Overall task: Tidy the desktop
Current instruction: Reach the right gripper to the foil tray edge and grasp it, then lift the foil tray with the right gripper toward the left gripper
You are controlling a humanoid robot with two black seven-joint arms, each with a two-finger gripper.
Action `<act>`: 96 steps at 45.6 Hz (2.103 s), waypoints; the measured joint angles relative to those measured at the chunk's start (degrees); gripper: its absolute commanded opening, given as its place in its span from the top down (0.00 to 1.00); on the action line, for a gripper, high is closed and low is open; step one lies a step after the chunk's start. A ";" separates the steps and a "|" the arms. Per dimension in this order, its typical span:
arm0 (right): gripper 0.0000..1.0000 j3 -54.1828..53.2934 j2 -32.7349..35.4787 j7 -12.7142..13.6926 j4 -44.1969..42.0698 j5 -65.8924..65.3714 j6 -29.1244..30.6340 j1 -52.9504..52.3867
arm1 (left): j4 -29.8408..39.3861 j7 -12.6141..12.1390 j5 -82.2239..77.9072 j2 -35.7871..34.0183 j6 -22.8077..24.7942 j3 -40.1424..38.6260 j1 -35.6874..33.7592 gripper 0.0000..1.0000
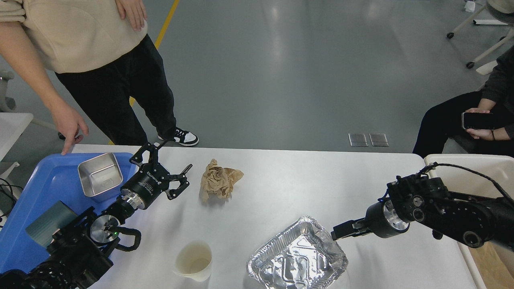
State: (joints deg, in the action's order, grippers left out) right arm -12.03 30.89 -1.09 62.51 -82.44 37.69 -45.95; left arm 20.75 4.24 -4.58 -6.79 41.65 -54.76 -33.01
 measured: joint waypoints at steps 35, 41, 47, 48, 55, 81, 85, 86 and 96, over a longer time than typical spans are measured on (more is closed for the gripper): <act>0.20 1.72 -8.16 -1.76 -6.90 -0.83 -0.67 -0.26 | -0.01 0.24 0.02 -0.22 0.01 0.00 0.92 0.04; 0.43 1.81 -8.25 -2.29 -7.09 -0.92 -0.68 -0.01 | -0.01 0.24 0.02 -0.22 0.01 0.00 1.18 0.04; 0.59 2.24 -8.44 -3.14 -7.38 -2.19 -0.79 0.06 | -0.01 0.24 0.02 -0.17 0.01 0.00 1.45 0.04; 0.60 2.41 -8.45 -3.42 -7.43 -2.60 -0.89 0.07 | -0.01 0.24 0.02 -0.17 0.01 0.00 1.49 0.04; 0.69 3.22 -8.48 -4.50 -7.49 -4.22 -1.47 0.08 | -0.01 0.24 -0.03 -0.15 0.01 0.00 1.54 0.04; 1.00 3.32 -7.93 -4.42 -7.19 -3.77 -0.94 -1.22 | -0.01 0.24 -0.20 -0.24 0.01 0.09 1.64 0.04; 1.00 3.32 -7.15 -4.28 -6.94 -3.53 -0.31 -2.13 | -0.01 0.24 -0.20 -0.34 0.01 0.09 1.64 0.04; 1.00 3.32 -6.75 -4.24 -6.89 -3.49 -0.01 -2.39 | -0.01 0.24 -0.20 -0.42 0.01 0.08 1.64 0.04; 1.00 2.92 -0.94 -3.72 -5.01 -1.81 3.03 -5.39 | -0.01 0.32 -0.17 -0.65 0.08 0.01 1.63 0.04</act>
State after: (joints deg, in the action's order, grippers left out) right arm -9.10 29.95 -4.80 57.50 -84.25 40.72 -51.34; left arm 20.74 4.57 -4.75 -7.44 41.73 -54.75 -31.38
